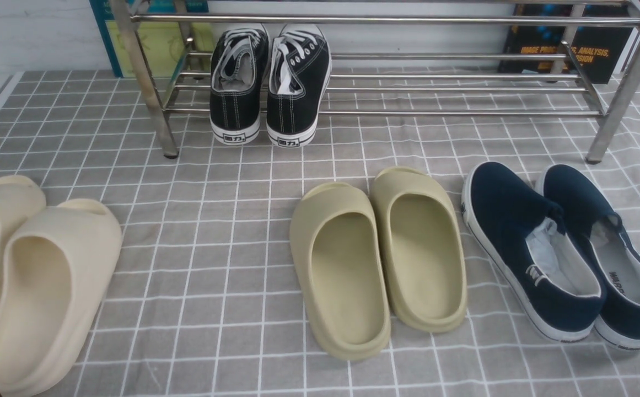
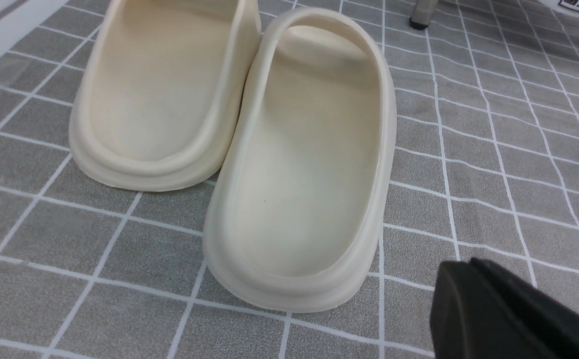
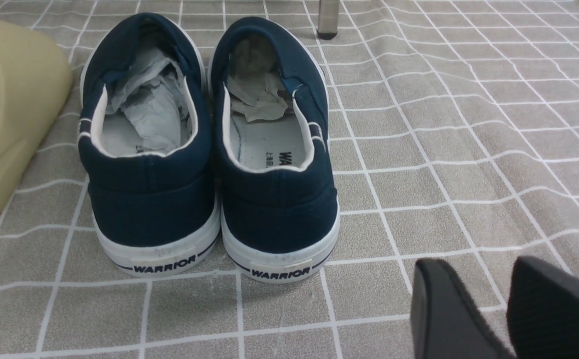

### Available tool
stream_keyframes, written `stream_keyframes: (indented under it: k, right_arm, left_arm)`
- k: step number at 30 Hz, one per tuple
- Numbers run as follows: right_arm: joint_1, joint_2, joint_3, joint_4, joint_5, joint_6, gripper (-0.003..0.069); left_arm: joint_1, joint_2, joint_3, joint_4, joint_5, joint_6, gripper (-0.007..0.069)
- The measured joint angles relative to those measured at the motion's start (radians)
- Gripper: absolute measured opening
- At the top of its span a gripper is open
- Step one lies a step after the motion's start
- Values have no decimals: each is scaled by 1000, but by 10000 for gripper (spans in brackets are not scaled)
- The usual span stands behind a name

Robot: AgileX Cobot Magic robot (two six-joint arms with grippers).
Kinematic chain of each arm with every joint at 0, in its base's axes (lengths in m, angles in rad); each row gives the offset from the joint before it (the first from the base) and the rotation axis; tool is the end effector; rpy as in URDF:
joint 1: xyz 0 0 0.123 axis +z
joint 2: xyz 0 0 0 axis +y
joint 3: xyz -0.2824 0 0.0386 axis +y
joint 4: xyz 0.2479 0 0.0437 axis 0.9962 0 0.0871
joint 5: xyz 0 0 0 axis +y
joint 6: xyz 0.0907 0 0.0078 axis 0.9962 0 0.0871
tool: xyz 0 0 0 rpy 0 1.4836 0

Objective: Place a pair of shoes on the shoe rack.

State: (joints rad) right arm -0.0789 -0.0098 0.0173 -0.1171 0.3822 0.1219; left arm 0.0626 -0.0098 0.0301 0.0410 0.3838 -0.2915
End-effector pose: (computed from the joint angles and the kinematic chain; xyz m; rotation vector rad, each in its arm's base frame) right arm 0.0518 -0.0081 0.1737 0.1162 1.8679 -0.0861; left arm 0.0522 0.0047 0.1690 -0.3077 1.8638 -0.1160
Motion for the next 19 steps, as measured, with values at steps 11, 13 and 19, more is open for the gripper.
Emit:
stream_keyframes:
  k: [11, 13, 19]
  right_arm:
    - [0, 0, 0, 0, 0, 0, 239]
    - [0, 0, 0, 0, 0, 0, 239]
    - [0, 0, 0, 0, 0, 0, 239]
  left_arm:
    - [0, 0, 0, 0, 0, 0, -6]
    - [0, 0, 0, 0, 0, 0, -6]
    - [0, 0, 0, 0, 0, 0, 1]
